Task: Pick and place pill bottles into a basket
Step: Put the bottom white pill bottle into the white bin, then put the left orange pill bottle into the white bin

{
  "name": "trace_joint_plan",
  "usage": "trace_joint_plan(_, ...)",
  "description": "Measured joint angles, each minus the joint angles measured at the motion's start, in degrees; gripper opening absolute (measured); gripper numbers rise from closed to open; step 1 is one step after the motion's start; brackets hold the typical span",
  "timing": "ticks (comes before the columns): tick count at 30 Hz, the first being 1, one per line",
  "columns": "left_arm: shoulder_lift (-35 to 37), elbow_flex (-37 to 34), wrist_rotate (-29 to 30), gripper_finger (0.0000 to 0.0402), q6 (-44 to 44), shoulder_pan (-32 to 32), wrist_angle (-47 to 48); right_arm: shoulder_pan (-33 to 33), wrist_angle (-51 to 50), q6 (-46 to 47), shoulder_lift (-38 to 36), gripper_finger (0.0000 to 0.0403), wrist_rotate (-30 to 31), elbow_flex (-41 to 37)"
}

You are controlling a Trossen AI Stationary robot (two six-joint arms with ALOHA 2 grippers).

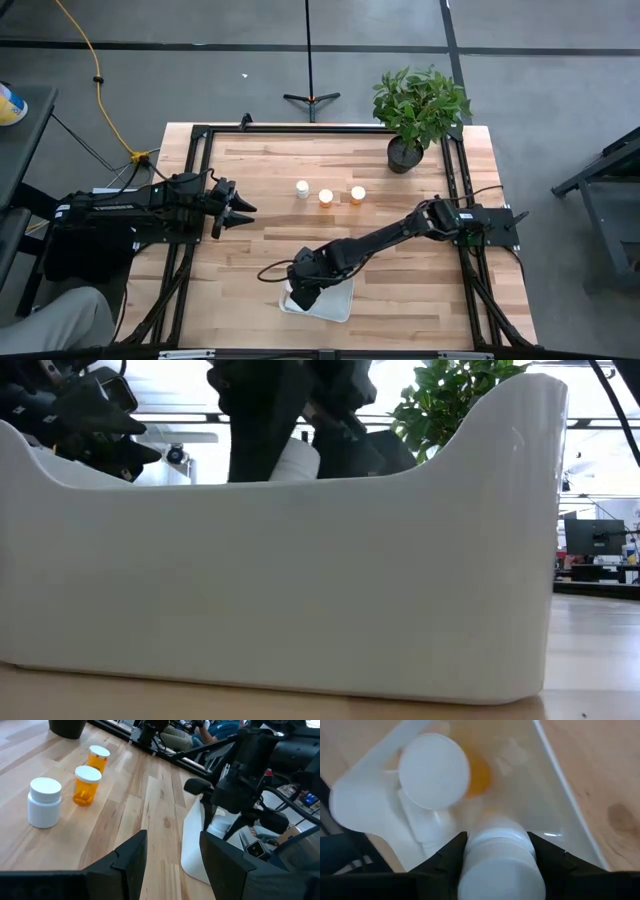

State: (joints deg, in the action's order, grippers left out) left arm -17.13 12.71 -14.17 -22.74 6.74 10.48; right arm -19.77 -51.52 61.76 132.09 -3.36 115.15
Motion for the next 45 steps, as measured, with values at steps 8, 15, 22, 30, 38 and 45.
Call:
trace_joint_plan(8,-0.01,0.00,0.02,0.0216,0.44,0.00,0.08,0.99,1.75,-1.10,0.00,0.0185,-0.73,-0.24)
trace_joint_plan(15,0.01,0.00,0.02,0.0216,0.44,-0.01,0.14,1.96,4.15,-2.95,0.00,0.0167,-1.54,-0.24)
trace_joint_plan(22,0.01,0.00,0.02,0.0216,0.46,0.00,0.22,2.20,5.52,-3.74,0.00,0.0214,-1.17,-0.24)
trace_joint_plan(30,0.01,0.00,0.02,0.0216,0.46,0.00,0.42,2.21,5.79,-5.31,0.00,0.0258,-1.44,-0.24)
trace_joint_plan(38,0.01,0.00,0.04,0.0216,0.46,0.00,0.42,3.28,6.38,-7.86,0.00,0.0263,-3.70,1.00)
trace_joint_plan(45,-0.01,0.00,0.04,0.0216,0.44,0.00,0.40,4.15,3.96,-12.28,0.00,0.0264,-3.91,4.58)
